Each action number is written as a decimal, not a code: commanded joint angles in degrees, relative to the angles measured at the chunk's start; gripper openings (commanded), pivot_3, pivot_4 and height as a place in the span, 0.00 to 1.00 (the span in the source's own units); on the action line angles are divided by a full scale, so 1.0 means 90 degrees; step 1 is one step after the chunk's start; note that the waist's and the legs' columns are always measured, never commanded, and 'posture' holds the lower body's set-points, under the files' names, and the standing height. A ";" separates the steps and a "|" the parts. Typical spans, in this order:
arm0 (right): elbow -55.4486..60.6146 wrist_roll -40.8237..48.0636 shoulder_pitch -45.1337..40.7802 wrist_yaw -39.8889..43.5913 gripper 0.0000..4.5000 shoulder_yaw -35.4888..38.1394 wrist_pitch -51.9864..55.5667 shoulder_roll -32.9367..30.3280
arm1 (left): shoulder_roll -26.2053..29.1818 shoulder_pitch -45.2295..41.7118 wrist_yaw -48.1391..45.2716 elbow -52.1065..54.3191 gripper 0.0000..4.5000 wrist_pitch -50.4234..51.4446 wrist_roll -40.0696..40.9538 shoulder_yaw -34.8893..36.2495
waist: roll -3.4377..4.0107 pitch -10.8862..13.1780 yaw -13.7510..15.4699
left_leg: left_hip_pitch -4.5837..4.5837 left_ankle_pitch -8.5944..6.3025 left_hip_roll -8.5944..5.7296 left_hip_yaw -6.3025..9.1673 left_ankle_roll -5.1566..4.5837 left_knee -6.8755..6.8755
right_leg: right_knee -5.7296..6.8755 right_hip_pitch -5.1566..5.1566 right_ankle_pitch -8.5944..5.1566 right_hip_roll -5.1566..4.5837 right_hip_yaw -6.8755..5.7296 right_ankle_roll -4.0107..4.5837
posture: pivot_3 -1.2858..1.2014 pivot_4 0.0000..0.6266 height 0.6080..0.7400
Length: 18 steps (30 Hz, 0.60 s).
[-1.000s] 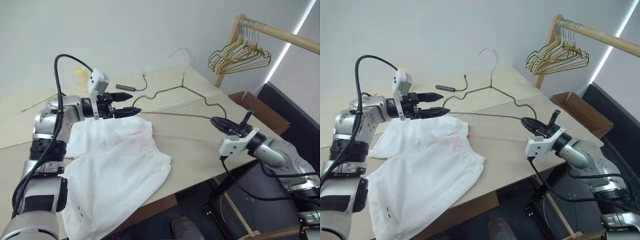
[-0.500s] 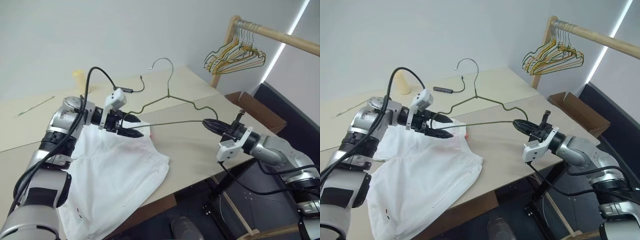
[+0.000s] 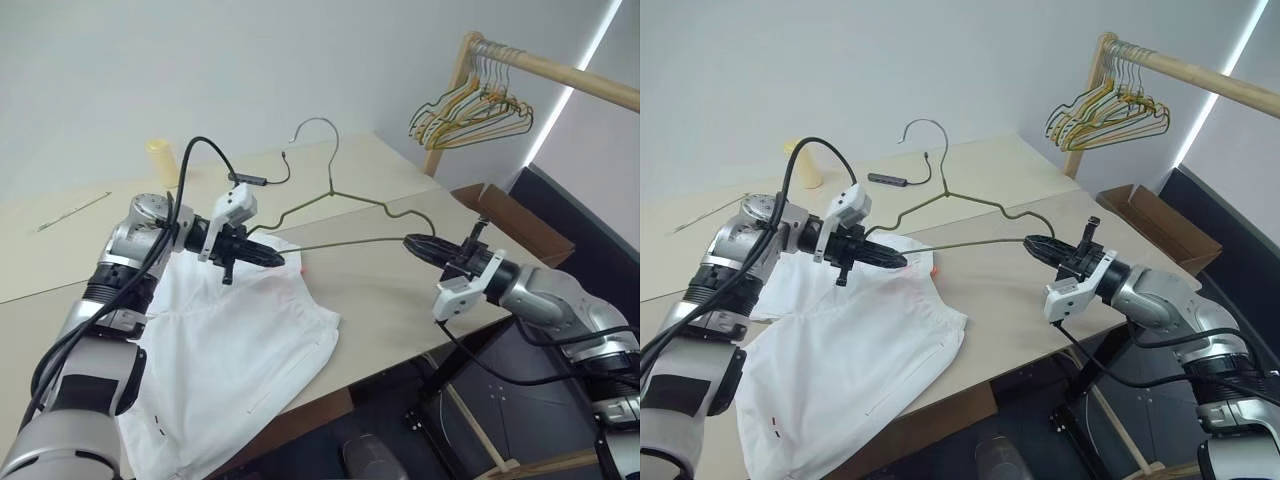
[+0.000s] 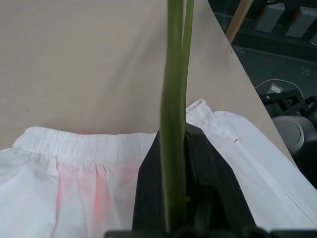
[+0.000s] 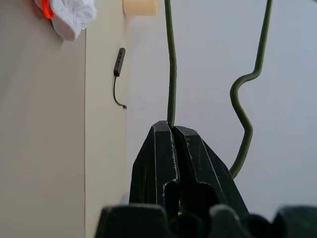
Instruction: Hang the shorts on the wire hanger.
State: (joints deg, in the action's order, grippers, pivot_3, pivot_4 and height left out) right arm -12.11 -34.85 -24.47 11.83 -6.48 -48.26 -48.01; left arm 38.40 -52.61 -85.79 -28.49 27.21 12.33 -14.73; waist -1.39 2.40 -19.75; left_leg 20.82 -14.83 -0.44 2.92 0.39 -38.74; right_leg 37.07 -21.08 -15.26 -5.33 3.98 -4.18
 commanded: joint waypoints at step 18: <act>0.3558 0.6349 -0.0762 0.4683 0.99 -0.0466 0.8391 -0.1367 | 0.0241 0.0583 0.0947 0.0952 0.00 -0.1150 -0.0933 -0.0023 | 0.0005 0.0007 0.0200 | 0.0014 -0.0003 0.0025 0.0006 -0.0005 -0.0015 | -0.0001 0.0002 0.0002 -0.0004 -0.0008 -0.0005 | 0.41 0.00 1.00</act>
State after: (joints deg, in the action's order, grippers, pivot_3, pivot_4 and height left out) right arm 18.17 18.52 -28.55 51.61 -10.95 17.22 -59.55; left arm 40.37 -46.61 -77.17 -22.77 18.09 3.92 -15.95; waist -1.34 2.47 -17.95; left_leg 20.92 -14.85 -0.22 2.95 0.34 -38.88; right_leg 37.07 -21.09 -15.24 -5.38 3.93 -4.23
